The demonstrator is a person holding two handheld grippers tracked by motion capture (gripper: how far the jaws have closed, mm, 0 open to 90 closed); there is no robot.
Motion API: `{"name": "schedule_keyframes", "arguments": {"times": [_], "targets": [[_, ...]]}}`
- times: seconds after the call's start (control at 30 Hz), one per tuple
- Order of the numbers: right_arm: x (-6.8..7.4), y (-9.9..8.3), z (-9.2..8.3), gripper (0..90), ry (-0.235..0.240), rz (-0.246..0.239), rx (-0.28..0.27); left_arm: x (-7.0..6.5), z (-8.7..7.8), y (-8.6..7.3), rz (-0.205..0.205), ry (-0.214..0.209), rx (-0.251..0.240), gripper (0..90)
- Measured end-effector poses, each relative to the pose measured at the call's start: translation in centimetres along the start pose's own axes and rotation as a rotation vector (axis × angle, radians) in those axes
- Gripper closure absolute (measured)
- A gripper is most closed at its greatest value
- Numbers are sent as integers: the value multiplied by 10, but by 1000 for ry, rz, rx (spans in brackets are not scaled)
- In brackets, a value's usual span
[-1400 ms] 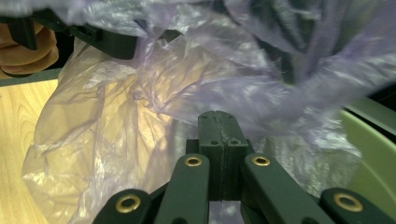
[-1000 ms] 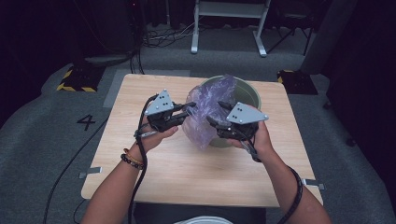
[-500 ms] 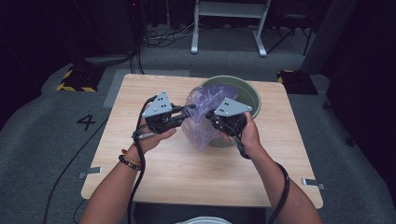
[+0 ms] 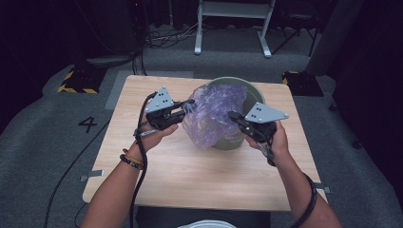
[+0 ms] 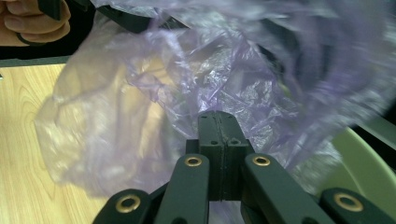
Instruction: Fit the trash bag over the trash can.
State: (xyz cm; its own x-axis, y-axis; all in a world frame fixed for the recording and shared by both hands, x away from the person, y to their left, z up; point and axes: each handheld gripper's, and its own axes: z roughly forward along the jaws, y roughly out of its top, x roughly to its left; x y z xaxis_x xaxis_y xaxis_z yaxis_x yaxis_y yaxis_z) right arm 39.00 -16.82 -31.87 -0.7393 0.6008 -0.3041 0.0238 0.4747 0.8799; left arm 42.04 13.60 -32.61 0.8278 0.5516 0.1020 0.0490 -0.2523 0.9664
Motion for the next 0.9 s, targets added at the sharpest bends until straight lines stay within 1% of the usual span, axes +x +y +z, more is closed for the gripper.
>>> {"name": "schedule_keyframes", "arguments": {"times": [0.03,0.1,0.13,0.2,0.3,0.4,0.47,0.53,0.57,0.63,0.67,0.73,0.8,0.83,0.87,0.9], "targets": [[-3,-3,-4,900,-4,3,0,1,1,0,1,3,4,796],[-8,-8,-12,900,-29,17,-2,2,5,1,-8,6,7,799],[-10,-11,-15,900,-45,27,-3,2,7,1,-15,6,7,798],[-13,-16,-20,900,-90,16,5,4,11,1,-26,10,9,795],[-18,-23,-28,900,-114,30,7,7,17,1,-27,29,23,791],[-27,-29,-35,900,-138,51,3,12,20,0,-30,44,35,791],[-33,-34,-37,900,-167,57,9,16,20,-2,-38,57,40,787],[-41,-41,-38,900,-187,81,12,18,20,-3,-46,57,40,780],[-46,-46,-39,900,-195,98,15,22,19,-5,-57,67,38,777],[-50,-52,-39,900,-208,114,17,25,18,-7,-76,70,40,764],[-52,-56,-40,900,-220,126,16,26,19,-8,-80,66,46,741],[-53,-63,-43,900,-224,146,5,23,20,-9,-68,76,62,675],[-51,-69,-46,900,-224,163,-1,21,20,-10,-63,67,65,667],[-50,-71,-48,872,-220,168,-4,18,21,-11,-58,62,64,663],[-49,-72,-50,826,-221,161,-12,15,20,-11,-55,49,59,663],[-47,-73,-52,808,-217,156,-24,13,20,-10,-50,40,54,663]]}}
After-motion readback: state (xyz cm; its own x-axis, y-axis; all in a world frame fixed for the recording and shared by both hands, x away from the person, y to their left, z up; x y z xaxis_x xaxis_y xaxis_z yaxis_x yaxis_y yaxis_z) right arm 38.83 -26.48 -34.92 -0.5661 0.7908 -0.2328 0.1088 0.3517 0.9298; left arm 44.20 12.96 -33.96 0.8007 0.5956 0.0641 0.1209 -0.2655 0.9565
